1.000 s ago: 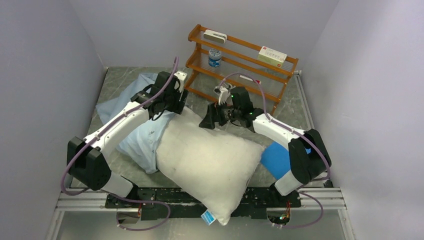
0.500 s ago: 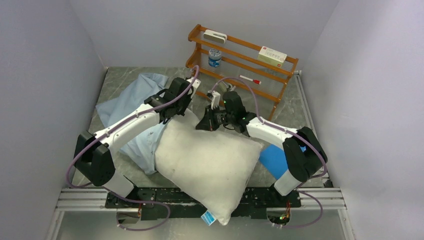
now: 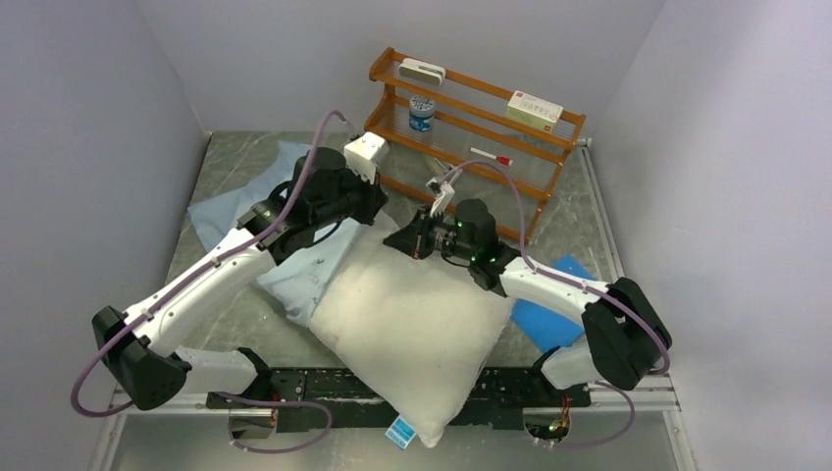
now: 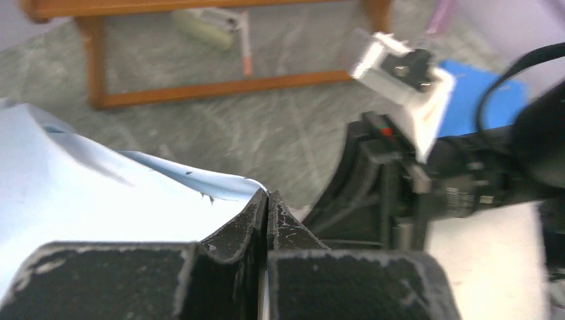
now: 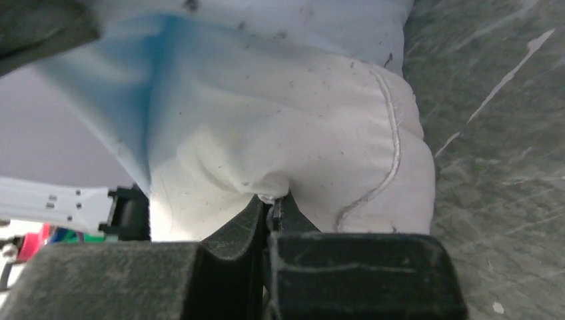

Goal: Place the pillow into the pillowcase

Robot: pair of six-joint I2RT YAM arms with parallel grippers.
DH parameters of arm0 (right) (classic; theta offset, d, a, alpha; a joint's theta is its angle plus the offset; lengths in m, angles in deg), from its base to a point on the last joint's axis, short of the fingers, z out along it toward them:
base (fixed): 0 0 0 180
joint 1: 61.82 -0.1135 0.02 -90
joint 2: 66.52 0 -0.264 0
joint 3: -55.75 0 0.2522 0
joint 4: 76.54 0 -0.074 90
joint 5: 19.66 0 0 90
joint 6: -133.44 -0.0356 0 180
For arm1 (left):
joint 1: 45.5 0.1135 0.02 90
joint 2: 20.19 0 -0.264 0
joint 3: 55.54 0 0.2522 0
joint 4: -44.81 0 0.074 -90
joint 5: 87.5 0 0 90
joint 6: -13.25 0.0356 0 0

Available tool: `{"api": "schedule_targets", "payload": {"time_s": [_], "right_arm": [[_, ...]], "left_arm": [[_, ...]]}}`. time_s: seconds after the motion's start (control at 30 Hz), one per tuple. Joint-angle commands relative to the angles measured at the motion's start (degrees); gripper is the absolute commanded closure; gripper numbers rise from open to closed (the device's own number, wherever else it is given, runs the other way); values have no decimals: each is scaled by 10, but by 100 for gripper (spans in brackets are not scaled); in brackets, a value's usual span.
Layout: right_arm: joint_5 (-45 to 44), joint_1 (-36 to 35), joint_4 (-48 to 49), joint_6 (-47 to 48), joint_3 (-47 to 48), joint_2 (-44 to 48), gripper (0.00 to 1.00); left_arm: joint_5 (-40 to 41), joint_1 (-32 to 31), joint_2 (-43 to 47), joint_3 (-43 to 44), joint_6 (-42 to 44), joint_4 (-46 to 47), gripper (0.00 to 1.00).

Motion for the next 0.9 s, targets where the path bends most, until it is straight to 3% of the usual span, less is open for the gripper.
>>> {"api": "schedule_targets", "payload": {"time_s": [0.0, 0.17, 0.4, 0.43, 0.47, 0.53, 0.63, 0.7, 0.87], "right_arm": [[-121, -2, 145, -74, -20, 17, 100], [-186, 0, 180, -95, -23, -9, 100], [-198, 14, 178, -77, -4, -44, 100], [-192, 15, 174, -71, 0, -46, 100], [-186, 15, 162, -63, 6, -46, 100], [-174, 15, 125, -42, 20, -39, 87], [-171, 15, 48, -9, 31, -4, 52], [-172, 15, -17, 30, 43, 24, 35], [-186, 15, -205, 154, 108, 56, 16]], "left_arm": [[-170, -23, 26, -24, -107, 155, 95], [-218, -40, 2, -66, -138, 195, 95], [-154, -40, 9, -83, -100, 134, 95], [-145, -40, 13, -84, -96, 126, 93], [-134, -40, 15, -81, -92, 113, 84], [-105, -40, 19, -67, -81, 82, 67], [-40, -40, 30, -46, -65, 27, 54], [6, -40, 42, -35, -59, -5, 49], [114, -36, 80, -42, -90, -58, 31]]}}
